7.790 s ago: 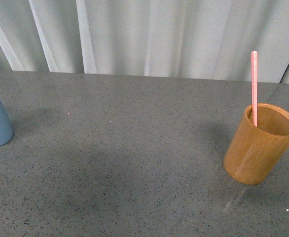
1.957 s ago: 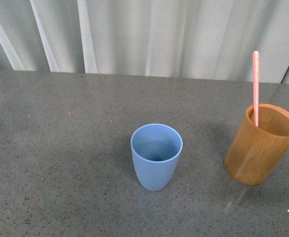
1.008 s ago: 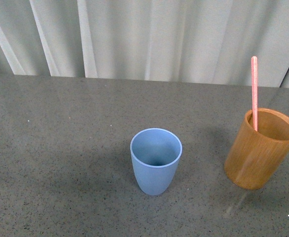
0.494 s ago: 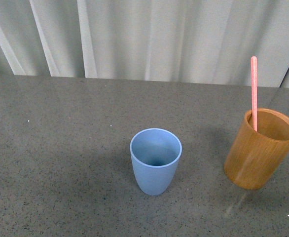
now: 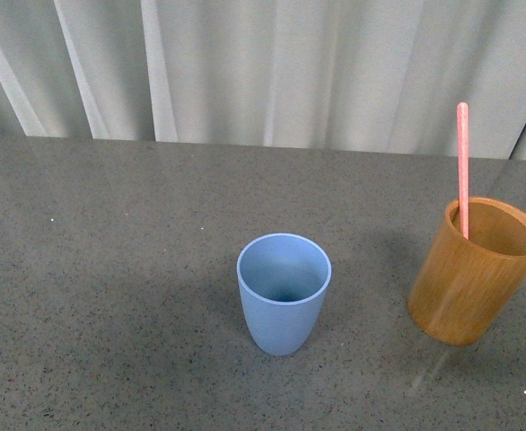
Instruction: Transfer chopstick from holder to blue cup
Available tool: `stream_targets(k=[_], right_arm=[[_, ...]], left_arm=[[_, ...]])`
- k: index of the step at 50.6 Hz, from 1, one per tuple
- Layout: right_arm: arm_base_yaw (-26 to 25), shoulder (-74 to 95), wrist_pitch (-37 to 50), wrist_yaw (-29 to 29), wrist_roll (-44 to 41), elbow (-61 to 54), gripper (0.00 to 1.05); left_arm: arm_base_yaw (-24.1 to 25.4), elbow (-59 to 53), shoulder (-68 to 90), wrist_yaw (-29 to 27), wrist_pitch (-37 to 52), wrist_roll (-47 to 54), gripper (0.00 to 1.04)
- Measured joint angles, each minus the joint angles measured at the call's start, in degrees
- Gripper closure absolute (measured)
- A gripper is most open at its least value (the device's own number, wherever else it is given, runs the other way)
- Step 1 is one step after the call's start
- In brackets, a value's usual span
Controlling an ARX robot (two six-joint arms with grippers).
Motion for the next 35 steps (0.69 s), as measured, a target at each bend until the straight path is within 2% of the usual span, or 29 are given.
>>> stream_targets(k=[5,20,35], right_arm=[[0.0,0.0,0.0,0.02,0.0,0.0,0.1],[0.0,0.0,0.0,0.0,0.0,0.0,0.1],[0.0,0.0,0.0,0.0,0.0,0.0,0.1]], left_arm=[[0.0,0.0,-6.27,0.02,-8.04,-0.02,1.01],[0.0,0.0,-8.28,0.0,-8.66,-0.04,1.0],[0.0,0.0,-8.28,0.0,-8.66,-0.02,0.54]])
